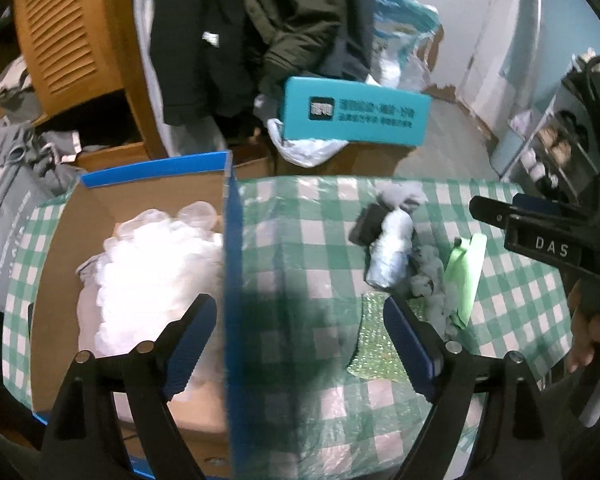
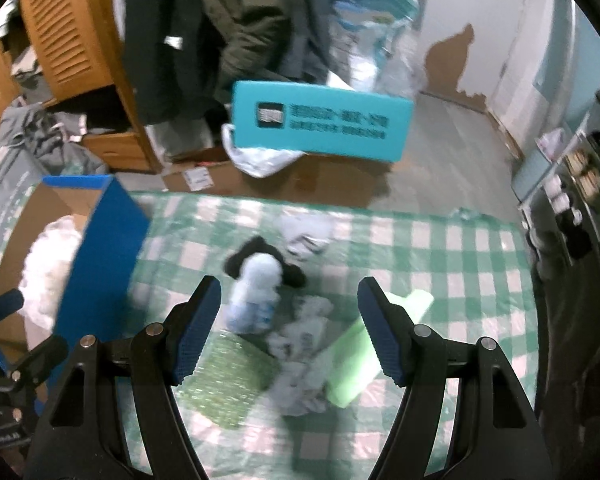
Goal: Organize soft objects
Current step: 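Move both tools back over the table toward the green items, then grasp the light-green cloth with the right gripper while the left grasps the green scrubbing pad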
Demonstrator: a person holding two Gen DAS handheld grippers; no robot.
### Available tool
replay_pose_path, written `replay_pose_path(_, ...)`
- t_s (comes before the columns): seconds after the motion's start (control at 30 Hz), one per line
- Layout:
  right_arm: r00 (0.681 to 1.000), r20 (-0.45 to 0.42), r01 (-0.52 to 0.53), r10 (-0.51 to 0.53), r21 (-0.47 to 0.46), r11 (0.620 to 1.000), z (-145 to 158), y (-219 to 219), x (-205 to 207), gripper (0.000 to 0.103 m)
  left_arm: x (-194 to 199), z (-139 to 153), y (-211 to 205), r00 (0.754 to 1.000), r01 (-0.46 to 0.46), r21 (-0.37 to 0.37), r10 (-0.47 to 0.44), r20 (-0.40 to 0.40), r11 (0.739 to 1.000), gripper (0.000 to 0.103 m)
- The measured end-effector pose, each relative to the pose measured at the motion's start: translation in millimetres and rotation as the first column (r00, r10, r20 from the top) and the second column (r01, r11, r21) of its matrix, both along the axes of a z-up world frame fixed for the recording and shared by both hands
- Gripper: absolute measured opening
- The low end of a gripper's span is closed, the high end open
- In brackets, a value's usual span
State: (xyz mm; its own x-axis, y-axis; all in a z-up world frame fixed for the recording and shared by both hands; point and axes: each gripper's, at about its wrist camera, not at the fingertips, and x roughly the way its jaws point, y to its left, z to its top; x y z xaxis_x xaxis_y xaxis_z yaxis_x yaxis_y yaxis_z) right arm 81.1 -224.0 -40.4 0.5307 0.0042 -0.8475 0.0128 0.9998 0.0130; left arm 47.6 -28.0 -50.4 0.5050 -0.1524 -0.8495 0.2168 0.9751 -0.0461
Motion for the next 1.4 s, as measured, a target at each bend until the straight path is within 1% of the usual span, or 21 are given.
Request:
replay_pose_path(0.27, 0.996, -0.052, 0.071, -0.071, -0.008, 0.997, -27, -41, -4, 0.070, 7, -20, -42, 0.997, 0.056, 0.010, -0.055, -0.049, 0.998, 0.087)
replay_pose_path(0.43, 0.987, -0.114, 0.114, -0.114, -0.012, 0.993, -52, -63, -2, 0.071, 10, -50, -65, 0.990, 0.100, 0.052, -0.094, -0.105, 0.994, 0.087)
replay_pose_path(0.57, 0.978, -0.154, 0.140, -0.139, -0.001, 0.990, -70, -75, 1, 0.071, 10, -71, -74, 0.981, 0.124, 0.055, -0.114, -0.159, 0.991, 0.087)
replay_pose_path(0.7, 0.964, -0.200, 0.177, -0.173, 0.003, 0.984, -89, -86, 5, 0.071, 11, -90, -79, 0.972, 0.128, 0.052, -0.115, -0.204, 0.990, 0.087)
replay_pose_path(0.83, 0.946, -0.254, 0.219, -0.201, 0.045, 0.975, -108, -97, 8, 0.071, 11, -107, -86, 0.964, 0.140, 0.063, -0.122, -0.238, 0.988, 0.087)
replay_pose_path(0.9, 0.938, -0.275, 0.236, -0.210, 0.062, 0.970, -115, -100, 8, 0.071, 10, -112, -88, 0.961, 0.147, 0.070, -0.126, -0.247, 0.987, 0.087)
replay_pose_path(0.97, 0.932, -0.290, 0.242, -0.215, 0.059, 0.969, -120, -100, 10, 0.071, 9, -116, -91, 0.960, 0.147, 0.078, -0.124, -0.251, 0.986, 0.087)
replay_pose_path(1.17, 0.928, -0.317, 0.217, -0.193, 0.042, 0.975, -135, -94, 12, 0.071, 4, -127, -101, 0.948, 0.167, 0.070, -0.141, -0.285, 0.983, 0.087)
replay_pose_path(1.4, 0.918, -0.345, 0.214, -0.197, 0.014, 0.977, -154, -91, 19, 0.071, -5, -141, -113, 0.940, 0.209, 0.113, -0.168, -0.296, 0.971, 0.087)
